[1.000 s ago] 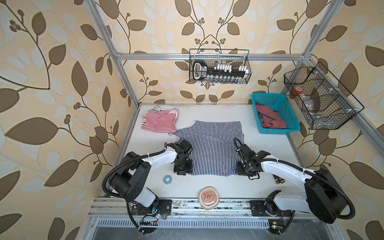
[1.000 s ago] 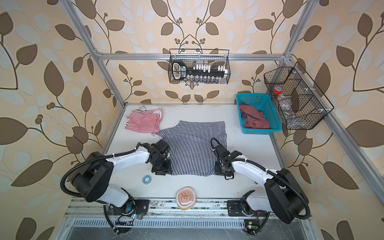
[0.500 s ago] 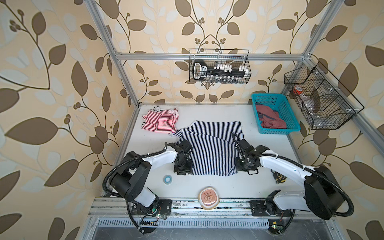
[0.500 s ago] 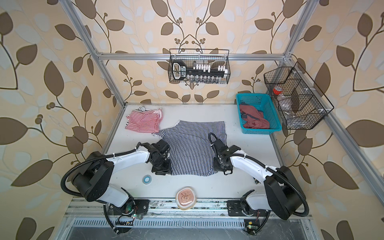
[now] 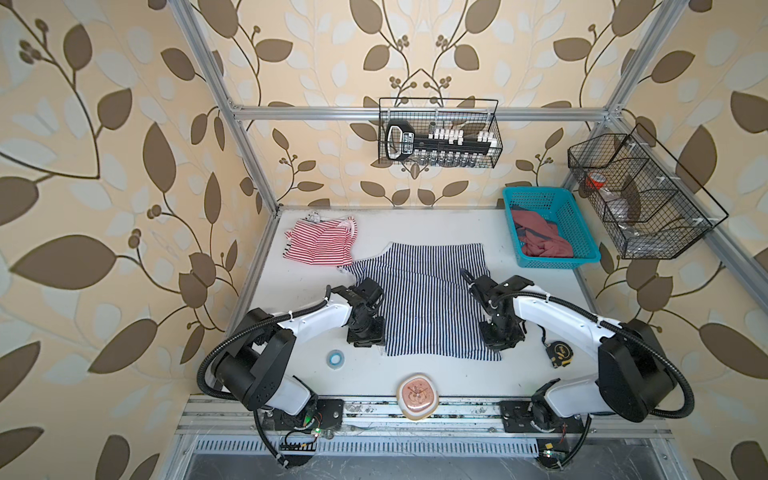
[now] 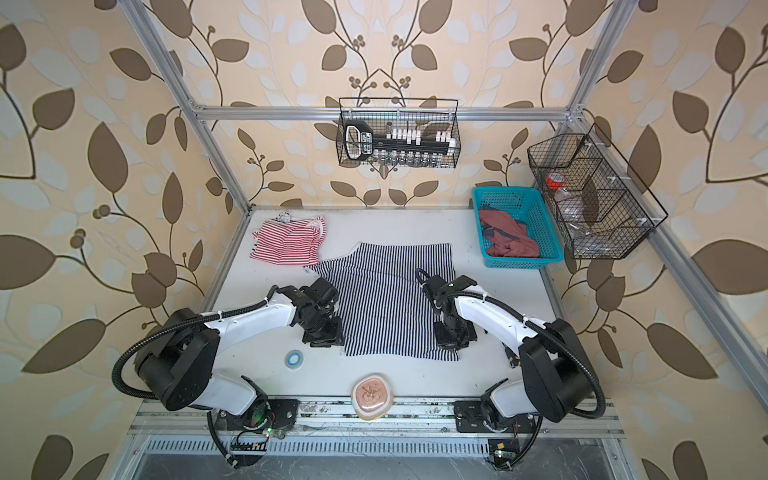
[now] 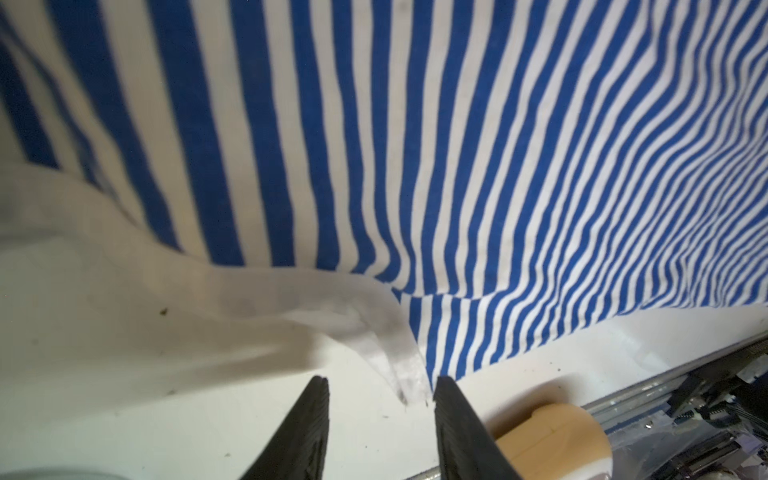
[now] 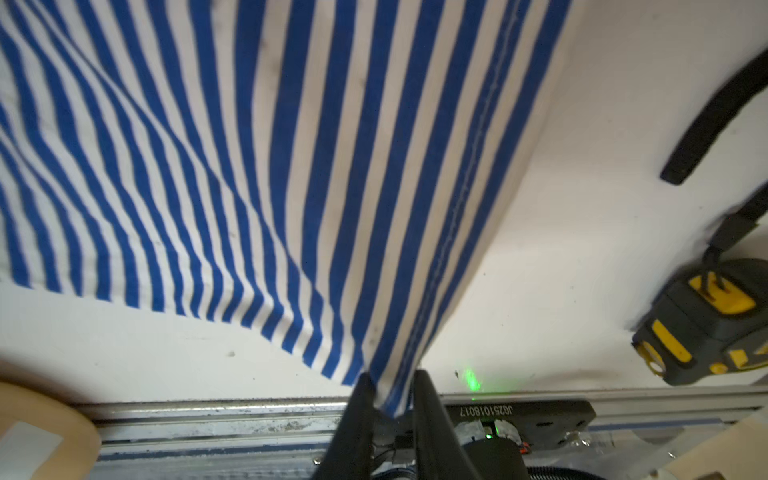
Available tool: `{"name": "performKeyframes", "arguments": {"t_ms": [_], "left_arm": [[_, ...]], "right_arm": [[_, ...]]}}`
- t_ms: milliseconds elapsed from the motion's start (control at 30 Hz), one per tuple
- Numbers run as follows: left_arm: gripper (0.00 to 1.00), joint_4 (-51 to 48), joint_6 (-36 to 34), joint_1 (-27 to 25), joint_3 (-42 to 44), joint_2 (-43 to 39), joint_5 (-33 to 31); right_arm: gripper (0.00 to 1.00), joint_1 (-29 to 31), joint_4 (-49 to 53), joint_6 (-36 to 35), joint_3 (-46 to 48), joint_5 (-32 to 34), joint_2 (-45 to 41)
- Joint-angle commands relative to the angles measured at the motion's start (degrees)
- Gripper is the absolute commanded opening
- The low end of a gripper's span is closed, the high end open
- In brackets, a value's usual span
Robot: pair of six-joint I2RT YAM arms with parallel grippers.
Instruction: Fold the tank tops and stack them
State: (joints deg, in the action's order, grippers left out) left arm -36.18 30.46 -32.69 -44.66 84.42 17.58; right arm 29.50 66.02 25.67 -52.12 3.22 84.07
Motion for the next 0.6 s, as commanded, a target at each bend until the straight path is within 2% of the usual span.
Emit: {"name": "performKeyframes", "arguments": {"t_ms": [0,133,200,400,567], "left_arm": [[0.44,-0.9,-1.1,-0.4,0.8,-1.6,-0.5],[0.44,-1.9,-1.1,-0.4,0.8,-4.0,-0.8],[0.45,-2.8,-1.1,-0.4,0.7,-4.9,-0.8],[0.45,-4.4,-1.2,-0.5,1.0,-6.6,1.5],[0.46,-4.7,-1.1,-1.3,0.8,-5.9,2.9]], "right_arm": [[0.29,-0.1,3.3,-1.6,-2.2,2.2,2.0],[0.43,-0.1,3.0,-0.3,-2.3,2.9,0.0],[0.45,-0.2,2.7,0.6,-1.9,2.7,-2.2],[0.40,-0.1,-3.5,4.8,5.3,-2.8,-9.9],[0.35,-0.6,-6.5,7.9,10.7,-3.6,-14.1]]}}
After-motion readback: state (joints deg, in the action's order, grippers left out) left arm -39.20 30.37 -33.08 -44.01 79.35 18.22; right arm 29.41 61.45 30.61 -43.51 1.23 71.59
